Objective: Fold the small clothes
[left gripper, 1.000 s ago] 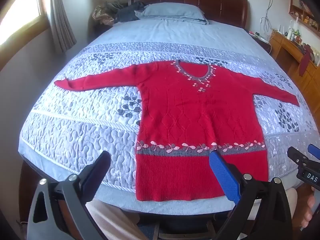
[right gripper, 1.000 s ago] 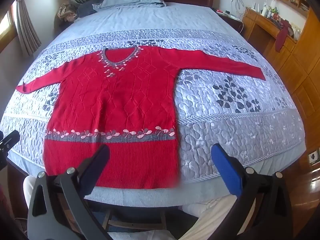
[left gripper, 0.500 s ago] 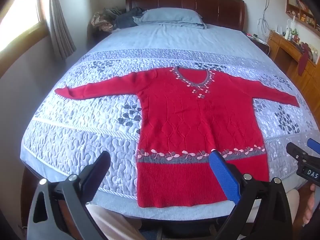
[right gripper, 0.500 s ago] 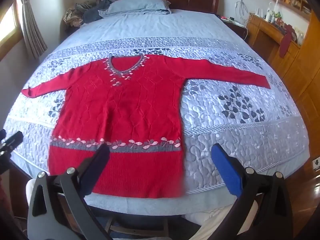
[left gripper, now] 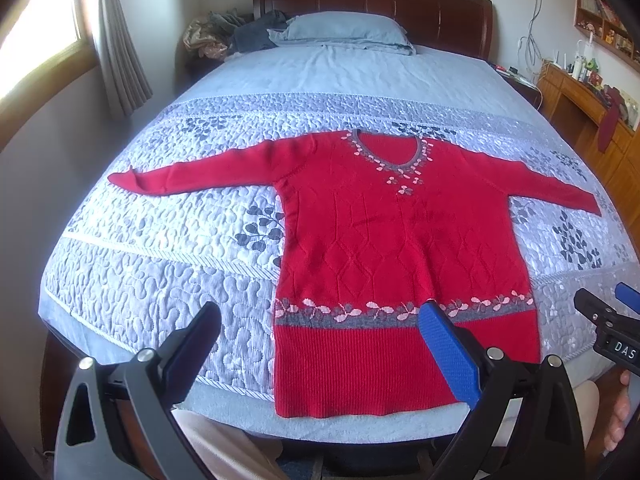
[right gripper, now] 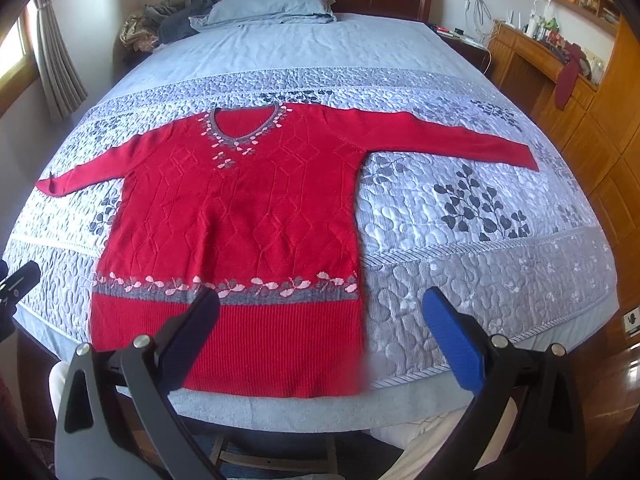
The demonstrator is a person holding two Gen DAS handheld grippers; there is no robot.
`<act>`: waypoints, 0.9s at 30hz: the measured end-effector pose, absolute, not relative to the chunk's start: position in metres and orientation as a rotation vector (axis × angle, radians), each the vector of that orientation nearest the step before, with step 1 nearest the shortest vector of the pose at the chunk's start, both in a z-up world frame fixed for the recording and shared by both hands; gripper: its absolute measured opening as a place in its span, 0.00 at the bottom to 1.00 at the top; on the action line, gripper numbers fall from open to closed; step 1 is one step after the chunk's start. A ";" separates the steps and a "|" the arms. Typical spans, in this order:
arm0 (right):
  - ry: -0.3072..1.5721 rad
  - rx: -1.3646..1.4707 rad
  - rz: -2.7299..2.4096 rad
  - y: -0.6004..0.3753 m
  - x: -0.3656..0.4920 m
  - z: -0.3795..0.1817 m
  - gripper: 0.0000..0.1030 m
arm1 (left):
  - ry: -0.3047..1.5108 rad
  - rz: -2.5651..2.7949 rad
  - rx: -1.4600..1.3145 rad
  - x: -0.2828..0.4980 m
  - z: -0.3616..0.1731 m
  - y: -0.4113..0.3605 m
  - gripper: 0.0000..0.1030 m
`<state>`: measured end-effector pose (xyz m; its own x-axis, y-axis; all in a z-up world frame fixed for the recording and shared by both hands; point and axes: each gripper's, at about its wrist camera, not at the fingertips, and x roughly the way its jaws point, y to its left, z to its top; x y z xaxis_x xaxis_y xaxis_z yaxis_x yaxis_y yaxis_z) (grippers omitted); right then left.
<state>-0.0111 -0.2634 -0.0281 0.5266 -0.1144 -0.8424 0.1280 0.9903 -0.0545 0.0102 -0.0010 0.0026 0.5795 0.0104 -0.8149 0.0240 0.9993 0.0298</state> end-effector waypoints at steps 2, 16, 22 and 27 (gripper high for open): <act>1.006 0.019 -0.142 -0.263 -0.011 -0.028 0.97 | 0.953 -0.007 0.039 0.010 0.002 -0.001 0.96; 1.011 0.036 -0.141 -0.265 -0.012 -0.031 0.97 | 0.952 -0.008 0.039 0.011 0.002 -0.002 0.96; 1.014 0.035 -0.140 -0.265 -0.012 -0.032 0.97 | 0.953 -0.004 0.039 0.012 0.002 -0.001 0.96; 1.014 0.035 -0.139 -0.265 -0.012 -0.032 0.97 | 0.951 -0.003 0.039 0.012 0.002 0.000 0.96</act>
<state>-0.0117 -0.2651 -0.0320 0.5207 -0.0997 -0.8479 0.1326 0.9905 -0.0351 0.0116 -0.0001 0.0016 0.5806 0.0144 -0.8141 0.0202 0.9993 0.0320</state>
